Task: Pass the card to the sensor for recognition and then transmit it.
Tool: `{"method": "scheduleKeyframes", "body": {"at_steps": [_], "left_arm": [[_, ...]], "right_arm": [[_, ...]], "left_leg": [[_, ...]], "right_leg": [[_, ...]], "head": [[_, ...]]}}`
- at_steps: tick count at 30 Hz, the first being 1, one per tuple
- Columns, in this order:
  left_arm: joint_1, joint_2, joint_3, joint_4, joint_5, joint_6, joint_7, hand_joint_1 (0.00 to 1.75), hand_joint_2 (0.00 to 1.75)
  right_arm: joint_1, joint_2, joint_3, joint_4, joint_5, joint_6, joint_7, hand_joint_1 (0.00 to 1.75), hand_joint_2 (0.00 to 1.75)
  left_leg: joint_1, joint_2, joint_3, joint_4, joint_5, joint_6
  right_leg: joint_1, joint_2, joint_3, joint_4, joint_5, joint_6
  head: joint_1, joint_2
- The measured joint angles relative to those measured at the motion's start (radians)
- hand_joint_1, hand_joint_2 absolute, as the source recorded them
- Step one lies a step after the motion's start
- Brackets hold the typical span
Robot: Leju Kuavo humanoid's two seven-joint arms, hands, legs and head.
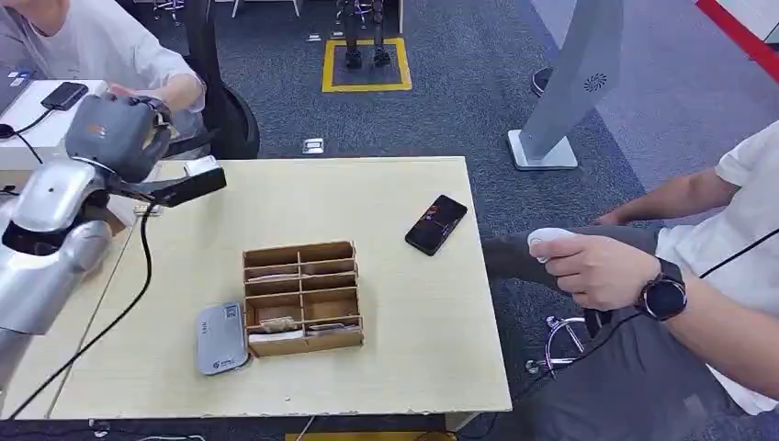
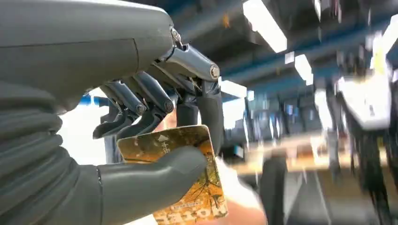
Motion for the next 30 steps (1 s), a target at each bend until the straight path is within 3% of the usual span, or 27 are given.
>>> {"method": "scheduleKeyframes", "body": {"at_steps": [8,12,30], "left_arm": [[0.062,-0.127,0.059,0.138,-0.074,0.047,0.021,1.75,1.75],[0.074,-0.165,0.084,0.2,-0.084,0.071,0.012,1.75,1.75],[0.088,-0.192,0.149,0.294,-0.091,0.086,0.002,1.75,1.75]], "right_arm": [[-0.01,0.0,0.0,0.0,0.02,0.002,-0.002,0.0,1.75],[-0.014,0.0,0.0,0.0,0.026,0.002,0.001,0.0,1.75],[-0.012,0.0,0.0,0.0,0.029,0.002,0.003,0.0,1.75]], "left_leg": [[0.0,-0.001,-0.001,0.0,-0.001,0.001],[0.0,-0.001,-0.001,0.0,0.0,0.001],[0.0,0.0,-0.001,0.0,0.0,0.001]], "right_leg": [[0.0,-0.001,-0.001,-0.001,0.0,0.0],[0.0,0.0,-0.001,-0.001,0.0,0.0],[0.001,0.0,-0.001,0.0,0.0,0.0]], "head": [[0.0,0.0],[0.0,0.0],[0.0,0.0]]}}
